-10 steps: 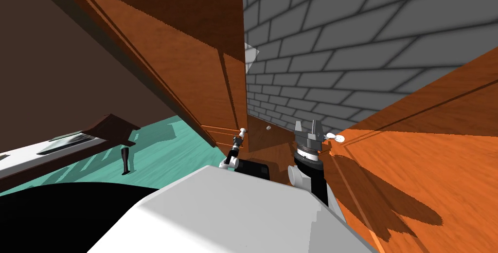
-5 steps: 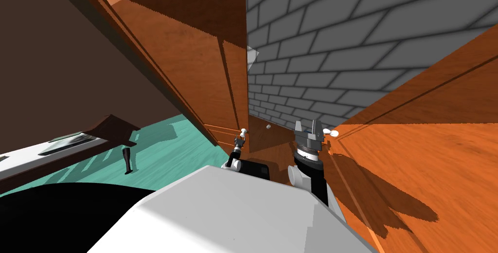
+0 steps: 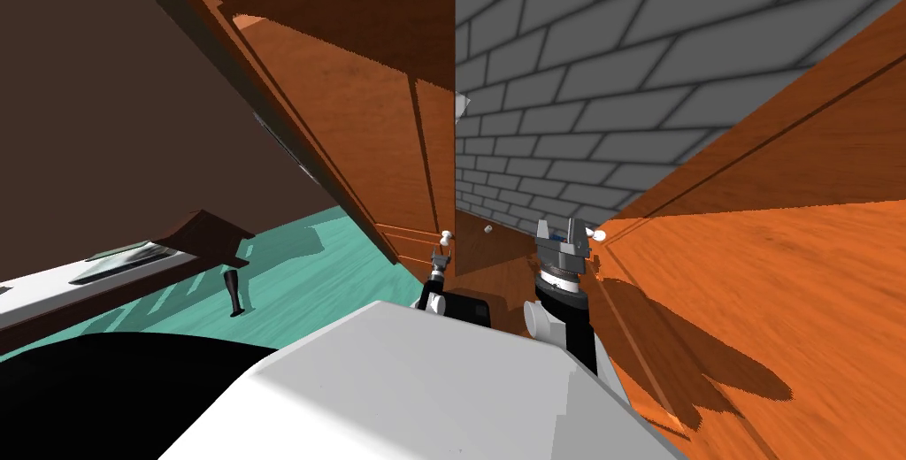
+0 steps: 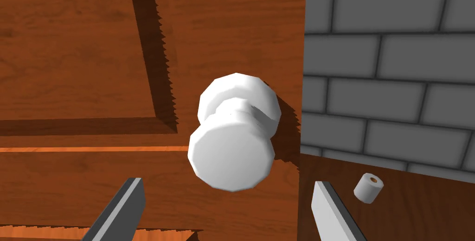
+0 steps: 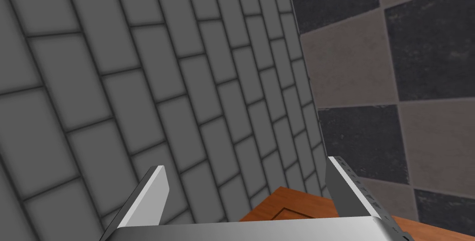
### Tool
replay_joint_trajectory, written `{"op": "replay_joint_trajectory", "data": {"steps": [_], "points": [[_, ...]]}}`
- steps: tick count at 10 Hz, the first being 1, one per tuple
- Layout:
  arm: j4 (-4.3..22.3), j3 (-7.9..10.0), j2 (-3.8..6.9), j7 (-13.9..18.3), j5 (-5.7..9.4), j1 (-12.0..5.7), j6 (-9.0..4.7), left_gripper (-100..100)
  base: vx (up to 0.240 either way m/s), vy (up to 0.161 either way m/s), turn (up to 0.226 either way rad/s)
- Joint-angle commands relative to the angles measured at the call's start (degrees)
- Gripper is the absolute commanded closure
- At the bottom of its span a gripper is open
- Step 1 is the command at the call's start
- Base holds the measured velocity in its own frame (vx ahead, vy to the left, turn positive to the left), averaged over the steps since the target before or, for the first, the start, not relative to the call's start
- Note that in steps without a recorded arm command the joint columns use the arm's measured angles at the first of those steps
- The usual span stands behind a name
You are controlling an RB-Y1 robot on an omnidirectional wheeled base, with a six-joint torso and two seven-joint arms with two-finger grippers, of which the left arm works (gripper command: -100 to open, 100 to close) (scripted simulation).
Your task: Push the door open
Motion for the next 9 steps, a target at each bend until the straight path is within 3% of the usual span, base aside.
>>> {"op": "replay_joint_trajectory", "data": {"steps": [1,2,3,4,5,6,7,8,9], "points": [[0.0,-0.91,-1.57,1.9,1.0,0.27,-0.63,-100,-0.091,0.036,-0.02],[-0.6,-0.57,-0.73,1.0,0.62,0.48,-0.13,-100,-0.041,0.015,-0.006],[-0.6,-0.54,1.0,1.4,0.73,0.42,-0.19,-100,0.032,0.004,-0.014],[-0.5,-0.45,1.92,1.5,0.77,0.3,-0.2,-100,0.101,0.024,-0.017],[-0.4,-0.34,2.3,1.6,0.82,0.18,-0.21,-100,0.193,0.017,-0.016],[-0.3,-0.19,1.69,1.7,0.89,-0.01,-0.23,-100,0.215,-0.011,-0.018],[-0.3,-0.07,0.23,1.8,0.94,-0.14,-0.24,-100,0.184,-0.005,0.002],[0.4,-0.24,1.11,2.1,0.87,-0.16,-0.57,-100,0.077,0.0,-0.004],[0.4,-0.24,1.11,2.1,0.87,-0.16,-0.57,100,-0.01,-0.001,0.006]]}}
